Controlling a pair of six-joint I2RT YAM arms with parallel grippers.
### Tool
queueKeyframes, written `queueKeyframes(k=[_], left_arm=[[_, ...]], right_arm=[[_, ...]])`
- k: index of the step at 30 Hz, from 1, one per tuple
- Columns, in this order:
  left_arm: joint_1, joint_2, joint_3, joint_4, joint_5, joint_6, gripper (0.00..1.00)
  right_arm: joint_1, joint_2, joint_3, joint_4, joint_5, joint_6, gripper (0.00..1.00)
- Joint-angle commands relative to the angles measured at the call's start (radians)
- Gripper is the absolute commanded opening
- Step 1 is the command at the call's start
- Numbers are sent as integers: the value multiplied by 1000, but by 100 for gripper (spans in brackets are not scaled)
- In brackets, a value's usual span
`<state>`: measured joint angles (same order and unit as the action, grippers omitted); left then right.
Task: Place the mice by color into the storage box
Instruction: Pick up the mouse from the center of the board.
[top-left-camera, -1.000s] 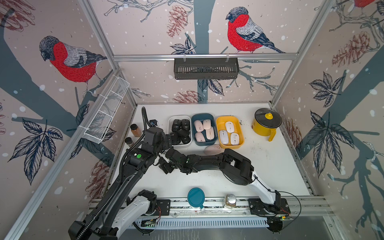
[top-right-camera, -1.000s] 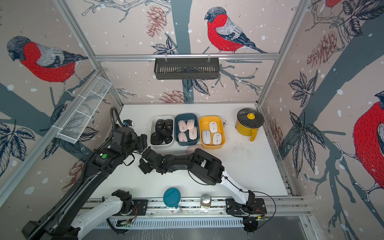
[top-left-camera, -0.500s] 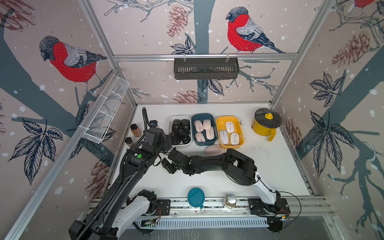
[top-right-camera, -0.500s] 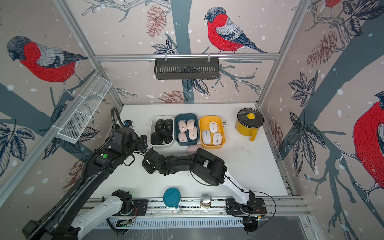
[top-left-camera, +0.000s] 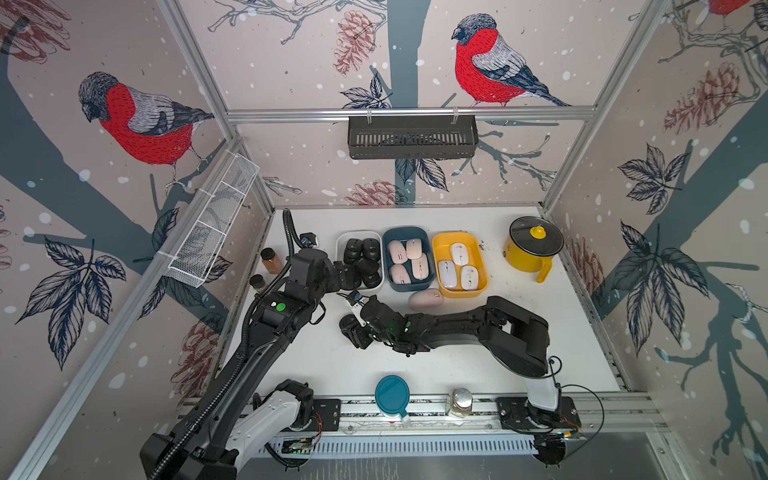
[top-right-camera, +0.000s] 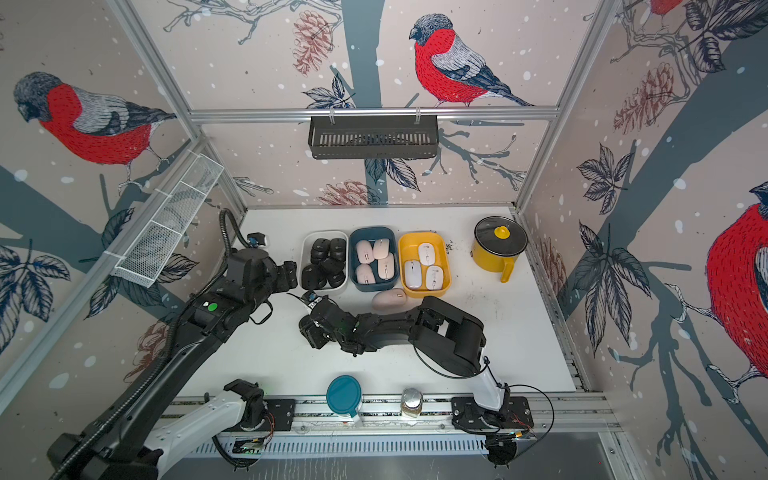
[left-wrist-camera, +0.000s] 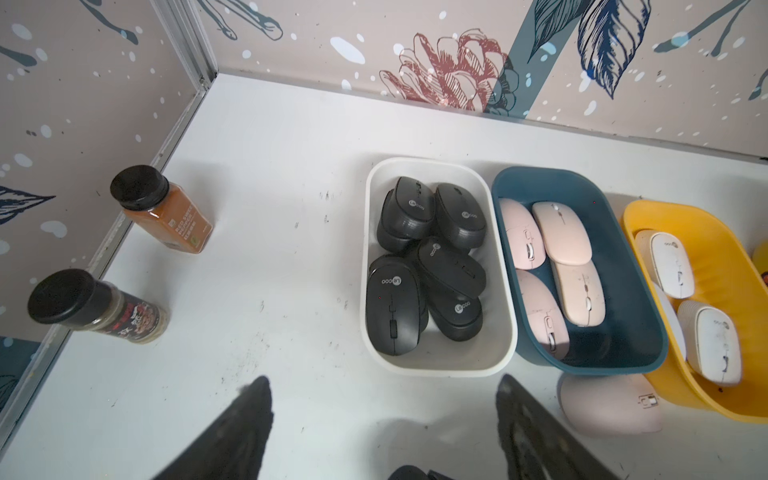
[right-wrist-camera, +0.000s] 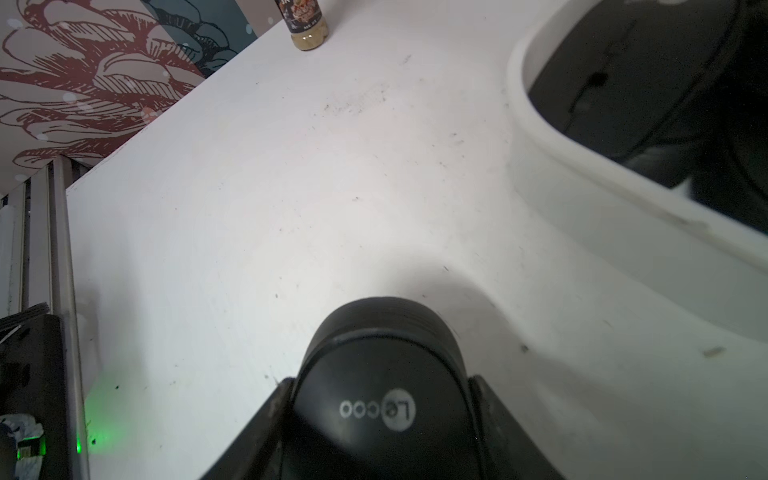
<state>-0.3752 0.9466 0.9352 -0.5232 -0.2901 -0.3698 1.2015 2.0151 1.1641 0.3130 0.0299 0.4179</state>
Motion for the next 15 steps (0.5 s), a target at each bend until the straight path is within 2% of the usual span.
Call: queueKeyframes(k=[1, 15], left_arm=[[1, 16, 13, 68, -1, -13, 83], [2, 72, -14, 146, -32, 13, 83]], right_arm=[[-8, -52, -48, 74, 17, 36, 57], [-95, -268, -201, 86, 21, 91, 59]])
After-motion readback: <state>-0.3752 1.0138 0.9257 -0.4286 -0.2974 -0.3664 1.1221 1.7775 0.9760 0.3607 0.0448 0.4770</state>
